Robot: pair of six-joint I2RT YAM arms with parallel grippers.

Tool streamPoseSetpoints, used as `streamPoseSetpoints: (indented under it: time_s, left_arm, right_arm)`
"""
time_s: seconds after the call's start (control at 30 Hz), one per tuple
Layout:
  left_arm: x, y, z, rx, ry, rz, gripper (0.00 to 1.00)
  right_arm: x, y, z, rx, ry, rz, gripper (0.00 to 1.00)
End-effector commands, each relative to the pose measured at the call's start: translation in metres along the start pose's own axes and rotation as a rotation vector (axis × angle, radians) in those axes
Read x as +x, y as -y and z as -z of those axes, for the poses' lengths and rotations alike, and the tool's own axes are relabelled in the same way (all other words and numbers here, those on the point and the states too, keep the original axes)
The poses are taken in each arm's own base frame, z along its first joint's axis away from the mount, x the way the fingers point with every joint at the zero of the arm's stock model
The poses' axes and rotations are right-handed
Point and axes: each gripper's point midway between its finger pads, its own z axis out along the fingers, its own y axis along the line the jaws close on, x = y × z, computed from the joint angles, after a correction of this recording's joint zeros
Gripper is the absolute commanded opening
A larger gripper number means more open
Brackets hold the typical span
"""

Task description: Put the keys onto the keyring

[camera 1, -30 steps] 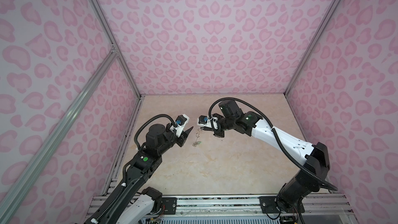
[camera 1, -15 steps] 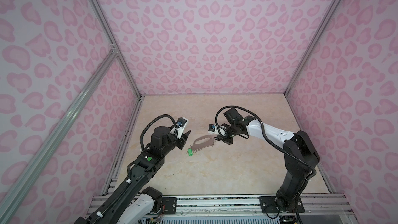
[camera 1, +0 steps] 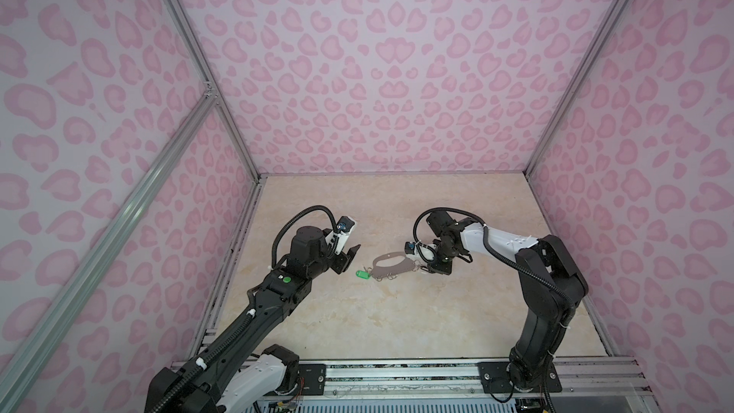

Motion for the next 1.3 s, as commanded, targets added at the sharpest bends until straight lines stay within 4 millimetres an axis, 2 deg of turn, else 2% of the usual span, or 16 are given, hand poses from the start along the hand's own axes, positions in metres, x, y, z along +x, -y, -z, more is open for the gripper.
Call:
streamPoseSetpoints:
  time_s: [0.0,0.03,0.07,0.1,0.2,0.33,0.47,0.6,0.67,0.73,0.8,0.83,0.9,0.97,1.07,1.27]
  left_arm:
    - [-0.01,-0.014,0.006,-0.07,0.073,0.015,0.97]
    - [-0.008,-0.021,0.008,-0.098,0.084,0.03,0.97]
    - [-0.006,-0.03,0.01,-0.133,0.099,0.058,0.97]
    - [-0.004,-0.039,0.012,-0.164,0.119,0.092,0.97]
    - [0.008,-0.076,0.021,-0.291,0.198,0.212,0.97]
    - [0.044,-0.119,0.03,-0.484,0.255,0.327,0.97]
    - [0.08,-0.145,0.026,-0.559,0.26,0.392,0.97]
    - [0.097,-0.146,0.013,-0.507,0.247,0.348,0.97]
    - [0.108,-0.145,0.005,-0.468,0.25,0.36,0.97]
    - [0.113,-0.143,-0.004,-0.441,0.245,0.348,0.97]
    - [0.114,-0.147,-0.013,-0.428,0.236,0.356,0.97]
    - [0.12,-0.154,-0.018,-0.444,0.178,0.379,0.97]
    - [0.121,-0.156,-0.017,-0.457,0.183,0.39,0.97]
    - [0.12,-0.157,-0.017,-0.466,0.184,0.391,0.97]
    - [0.122,-0.158,-0.018,-0.468,0.175,0.394,0.97]
    - [0.123,-0.158,-0.018,-0.472,0.171,0.395,0.97]
  right_arm:
    - [0.009,0.015,0.013,0.082,0.011,-0.08,0.55]
    - [0.009,0.021,0.02,0.119,0.044,-0.109,0.6]
    - [0.009,0.026,0.027,0.142,0.084,-0.135,0.98]
    - [0.011,0.031,0.032,0.161,0.112,-0.172,1.0]
    - [0.024,0.062,0.044,0.285,0.205,-0.351,1.0]
    - [0.057,0.103,0.067,0.564,0.361,-0.62,1.0]
    - [0.092,0.12,0.093,0.812,0.628,-0.829,1.0]
    - [0.107,0.119,0.107,0.943,0.833,-0.865,1.0]
    - [0.121,0.121,0.108,0.947,0.815,-0.941,1.0]
    - [0.13,0.117,0.105,0.93,0.882,-0.949,1.0]
    - [0.128,0.115,0.108,0.963,0.974,-0.911,1.0]
    - [0.13,0.116,0.106,0.958,0.946,-0.924,1.0]
    - [0.13,0.121,0.099,0.91,0.871,-0.949,1.0]
    - [0.131,0.126,0.102,0.938,0.922,-0.951,1.0]
    - [0.132,0.126,0.097,0.908,0.868,-0.962,1.0]
    - [0.133,0.128,0.098,0.921,0.889,-0.968,1.0]
